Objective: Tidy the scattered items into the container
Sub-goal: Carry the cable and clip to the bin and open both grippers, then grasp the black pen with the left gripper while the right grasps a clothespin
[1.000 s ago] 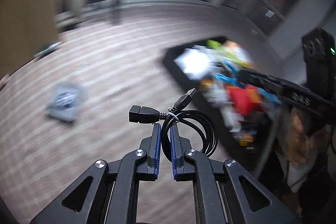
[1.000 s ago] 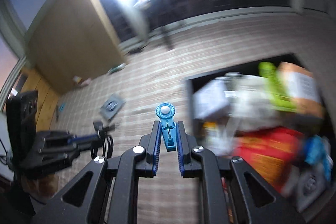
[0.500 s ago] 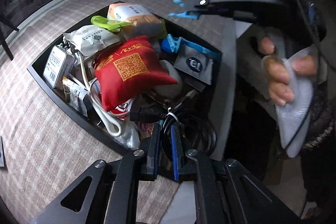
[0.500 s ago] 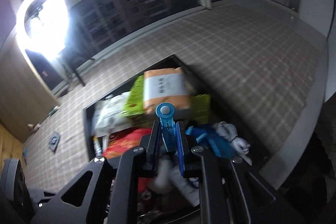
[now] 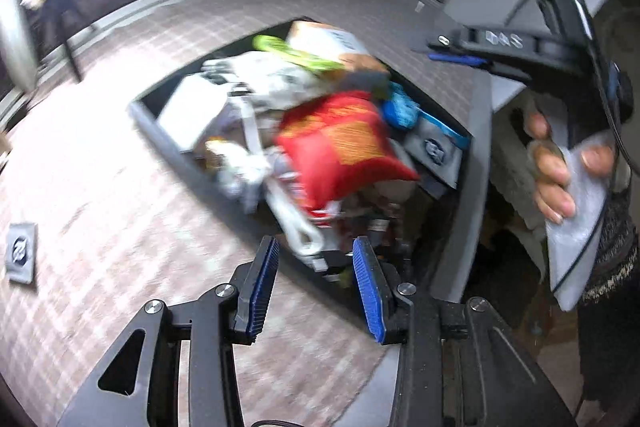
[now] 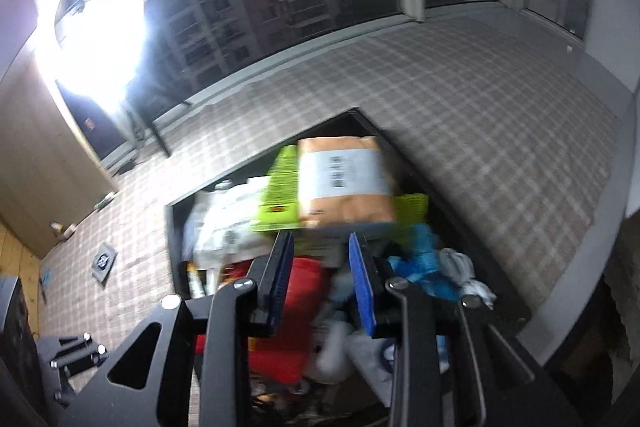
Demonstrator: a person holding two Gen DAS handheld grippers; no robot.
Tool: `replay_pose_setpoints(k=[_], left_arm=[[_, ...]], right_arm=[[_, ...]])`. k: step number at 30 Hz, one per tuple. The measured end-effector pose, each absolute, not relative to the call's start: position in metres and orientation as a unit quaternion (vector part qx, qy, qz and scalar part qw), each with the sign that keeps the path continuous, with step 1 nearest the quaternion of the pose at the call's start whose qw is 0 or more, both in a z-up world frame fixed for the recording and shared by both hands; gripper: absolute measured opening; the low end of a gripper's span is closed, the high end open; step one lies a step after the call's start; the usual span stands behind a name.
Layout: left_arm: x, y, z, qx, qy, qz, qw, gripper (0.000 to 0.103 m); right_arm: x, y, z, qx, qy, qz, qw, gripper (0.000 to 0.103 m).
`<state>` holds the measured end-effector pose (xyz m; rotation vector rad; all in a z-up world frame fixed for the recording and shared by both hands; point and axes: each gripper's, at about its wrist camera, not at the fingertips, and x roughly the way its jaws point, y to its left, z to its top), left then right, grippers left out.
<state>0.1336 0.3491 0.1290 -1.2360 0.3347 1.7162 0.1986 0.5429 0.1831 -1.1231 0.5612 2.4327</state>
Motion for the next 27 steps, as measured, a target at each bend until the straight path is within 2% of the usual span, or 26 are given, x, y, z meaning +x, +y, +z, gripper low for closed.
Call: replay_pose_setpoints(k=[12,15,27], left_arm=[[0.031,0.205,0.112,-0.524,0.060,0.784,0.326,0.037],[0.011,0.159,0.104,-0.529,0.040,0.800,0.278,0.037],[-0.052,-0.076,0.080,-0.519,-0.070,0.852,0.031,0.037]], right_arm=[[0.082,0.427,0.180,-0.450,0.109,0.885,0.042,0.031],[0.051,0.387,0.172,-0.463,0.076,0.883,-0.003,0.039],[-0.052,0.201,0.144,-0.486,-0.032,0.857,-0.170,0.040]])
